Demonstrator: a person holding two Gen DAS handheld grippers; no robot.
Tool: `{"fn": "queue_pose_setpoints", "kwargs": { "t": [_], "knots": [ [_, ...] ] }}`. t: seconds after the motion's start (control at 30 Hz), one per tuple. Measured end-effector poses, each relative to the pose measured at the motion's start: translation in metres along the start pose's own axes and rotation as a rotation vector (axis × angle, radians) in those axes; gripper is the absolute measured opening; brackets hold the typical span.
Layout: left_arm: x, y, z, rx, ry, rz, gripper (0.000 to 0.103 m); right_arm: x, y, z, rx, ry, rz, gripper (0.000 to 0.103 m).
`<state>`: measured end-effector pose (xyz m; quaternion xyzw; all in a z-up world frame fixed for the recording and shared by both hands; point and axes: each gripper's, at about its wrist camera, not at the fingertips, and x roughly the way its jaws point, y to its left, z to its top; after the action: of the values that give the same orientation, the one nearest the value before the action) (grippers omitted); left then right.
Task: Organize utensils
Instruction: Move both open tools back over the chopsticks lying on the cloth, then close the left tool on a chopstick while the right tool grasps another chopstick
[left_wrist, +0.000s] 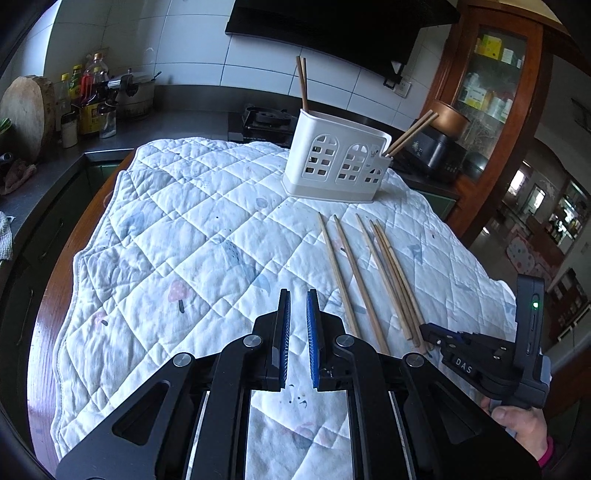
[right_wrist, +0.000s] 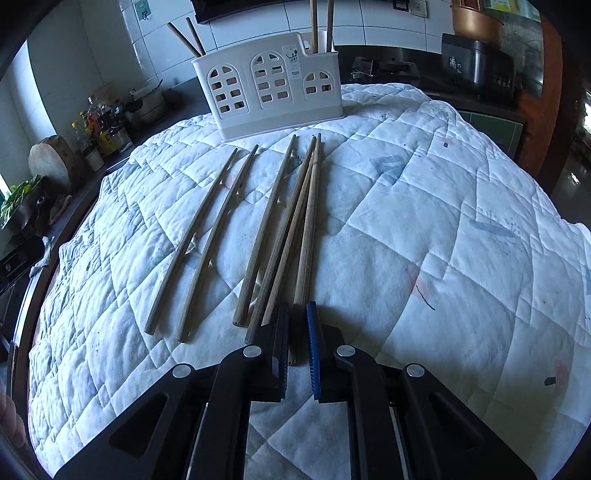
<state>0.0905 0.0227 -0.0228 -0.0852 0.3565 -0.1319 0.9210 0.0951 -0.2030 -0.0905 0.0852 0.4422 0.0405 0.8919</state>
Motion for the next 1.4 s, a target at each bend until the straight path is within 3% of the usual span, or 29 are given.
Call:
{"fn": "queue_pose_setpoints", "kwargs": {
  "t": [0.6,0.83,0.87,0.9,0.97,1.37,1.4],
  "knots": [
    [0.065,-0.044,-0.032,-0.026,0.185,-0.110,0.009,-0.072,-0.028,0.006,0.012,-0.188,0.001,0.007],
    [0.074,-0.048,-0.031,-0.039,0.192,-0.090,0.010,-0.080,-0.033,0.005,0.016,-0.204,0.020,0.007],
    [0.074,-0.049,-0.030,-0.037,0.191,-0.083,0.014,-0.080,-0.034,0.005,0.017,-0.204,0.023,0.007],
    [0.075,-0.050,-0.030,-0.036,0.187,-0.075,0.029,-0.080,-0.034,0.005,0.017,-0.204,0.025,0.007],
    [0.075,-0.050,-0.028,-0.034,0.172,-0.061,0.036,-0.080,-0.035,0.005,0.017,-0.205,0.024,0.007],
    [0.087,-0.054,-0.024,-0.021,0.152,-0.042,0.032,-0.080,-0.036,0.006,0.018,-0.206,0.024,0.007],
    [0.089,-0.054,-0.024,-0.021,0.153,-0.036,0.028,-0.081,-0.036,0.006,0.018,-0.208,0.024,0.007]
  ]
}}
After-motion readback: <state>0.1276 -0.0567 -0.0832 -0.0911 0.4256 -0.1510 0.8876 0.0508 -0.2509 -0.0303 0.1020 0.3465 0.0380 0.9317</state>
